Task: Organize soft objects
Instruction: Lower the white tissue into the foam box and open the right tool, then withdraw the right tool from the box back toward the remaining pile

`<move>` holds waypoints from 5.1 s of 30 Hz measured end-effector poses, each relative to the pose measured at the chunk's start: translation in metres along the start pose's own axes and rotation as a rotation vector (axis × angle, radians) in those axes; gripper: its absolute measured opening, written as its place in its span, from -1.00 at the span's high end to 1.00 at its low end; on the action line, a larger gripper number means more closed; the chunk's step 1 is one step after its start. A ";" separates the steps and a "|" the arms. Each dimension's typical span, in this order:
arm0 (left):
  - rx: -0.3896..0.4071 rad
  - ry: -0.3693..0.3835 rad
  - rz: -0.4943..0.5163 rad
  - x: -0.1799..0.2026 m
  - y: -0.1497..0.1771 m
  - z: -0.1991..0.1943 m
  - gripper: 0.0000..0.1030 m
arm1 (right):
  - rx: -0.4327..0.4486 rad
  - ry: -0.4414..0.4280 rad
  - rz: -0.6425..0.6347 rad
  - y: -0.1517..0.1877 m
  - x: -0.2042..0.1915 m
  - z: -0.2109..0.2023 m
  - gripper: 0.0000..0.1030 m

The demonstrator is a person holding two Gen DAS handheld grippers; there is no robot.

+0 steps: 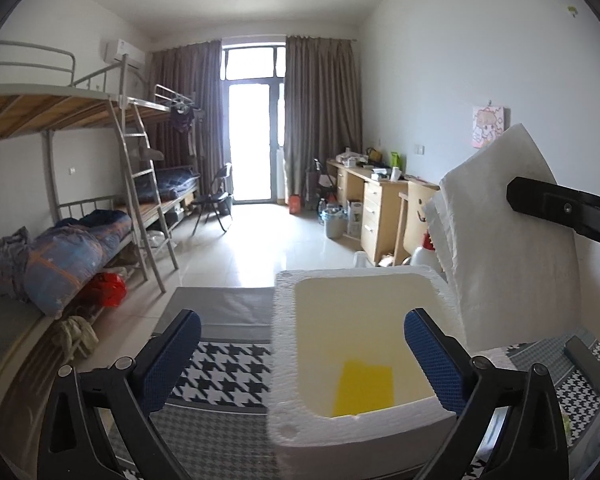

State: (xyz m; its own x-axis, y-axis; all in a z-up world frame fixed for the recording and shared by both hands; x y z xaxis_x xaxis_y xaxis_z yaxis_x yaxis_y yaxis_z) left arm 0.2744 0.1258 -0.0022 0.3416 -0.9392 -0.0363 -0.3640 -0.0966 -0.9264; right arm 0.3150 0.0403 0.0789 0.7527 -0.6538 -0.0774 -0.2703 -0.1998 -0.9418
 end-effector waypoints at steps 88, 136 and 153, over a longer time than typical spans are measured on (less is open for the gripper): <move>0.023 0.006 -0.034 -0.019 0.019 -0.056 -0.98 | -0.082 0.024 0.030 0.049 -0.014 -0.013 -0.89; 0.035 0.152 -0.028 0.030 0.060 -0.093 -0.98 | -0.010 0.112 0.059 0.099 0.005 -0.085 -0.89; 0.016 0.227 -0.004 0.053 0.070 -0.091 -0.98 | -0.011 0.167 0.091 0.122 0.020 -0.101 -0.89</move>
State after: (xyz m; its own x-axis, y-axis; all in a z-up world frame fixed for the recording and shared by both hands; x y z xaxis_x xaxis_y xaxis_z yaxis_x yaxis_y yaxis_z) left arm 0.1882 0.0392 -0.0349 0.1387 -0.9891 0.0505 -0.3483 -0.0964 -0.9324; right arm 0.2369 -0.0709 -0.0049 0.6149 -0.7815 -0.1054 -0.3398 -0.1420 -0.9297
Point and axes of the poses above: each gripper's, at about its wrist camera, not at the fingertips, and z roughly the way its jaws point, x to its right, y to its underside, the point moved 8 cm from there along z, roughly the way its jaws point, and after that the axes turned 7 degrees about -y, right-handed, at the moved point
